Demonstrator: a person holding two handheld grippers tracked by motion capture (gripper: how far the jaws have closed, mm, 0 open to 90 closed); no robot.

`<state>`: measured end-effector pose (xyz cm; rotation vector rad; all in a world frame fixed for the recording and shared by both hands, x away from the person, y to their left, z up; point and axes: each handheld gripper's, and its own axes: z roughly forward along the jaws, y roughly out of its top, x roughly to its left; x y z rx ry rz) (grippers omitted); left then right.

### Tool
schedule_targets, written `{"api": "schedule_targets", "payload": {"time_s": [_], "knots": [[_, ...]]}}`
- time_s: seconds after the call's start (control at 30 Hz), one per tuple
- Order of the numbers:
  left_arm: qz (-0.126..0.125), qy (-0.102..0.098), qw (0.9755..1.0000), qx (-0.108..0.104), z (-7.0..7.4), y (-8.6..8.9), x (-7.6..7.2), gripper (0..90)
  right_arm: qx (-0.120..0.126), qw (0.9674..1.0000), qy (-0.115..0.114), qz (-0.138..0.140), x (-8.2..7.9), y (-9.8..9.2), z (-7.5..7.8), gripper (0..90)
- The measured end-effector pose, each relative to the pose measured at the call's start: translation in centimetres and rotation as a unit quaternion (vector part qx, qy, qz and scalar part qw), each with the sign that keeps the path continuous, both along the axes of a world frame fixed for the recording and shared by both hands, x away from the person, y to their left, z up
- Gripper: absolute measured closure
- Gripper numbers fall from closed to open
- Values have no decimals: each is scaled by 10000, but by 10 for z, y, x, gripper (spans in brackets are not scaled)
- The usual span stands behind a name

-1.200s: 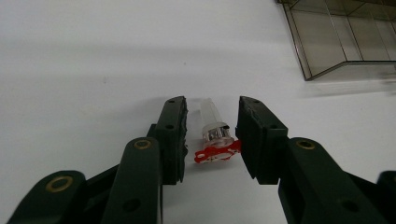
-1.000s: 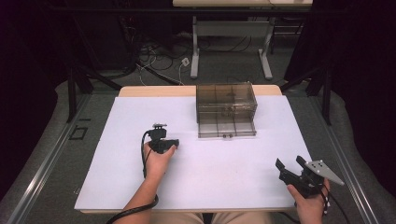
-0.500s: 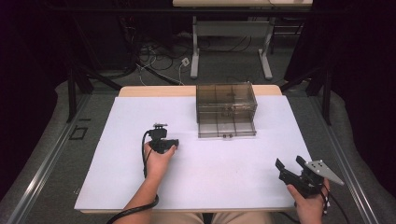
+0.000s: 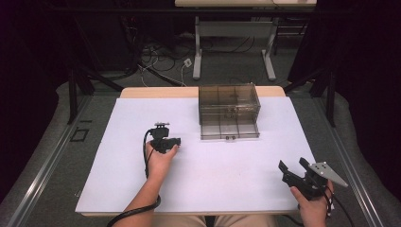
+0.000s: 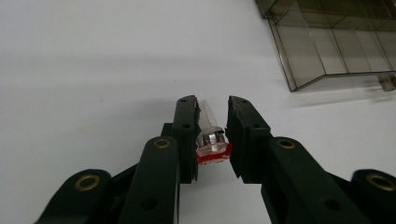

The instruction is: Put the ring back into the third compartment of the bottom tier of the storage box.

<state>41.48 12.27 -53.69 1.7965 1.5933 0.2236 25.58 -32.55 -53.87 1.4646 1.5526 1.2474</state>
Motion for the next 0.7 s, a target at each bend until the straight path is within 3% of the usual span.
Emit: {"api": "schedule_targets", "payload": {"time_s": [0.27,0.7], "knots": [[48,-245,9997,0,11,0,-1,735,-3,10000,-19,-16,0,-1,0,180],[40,-483,9988,-45,26,-4,0,737,46,10000,-20,-21,0,-1,1,180]]}}
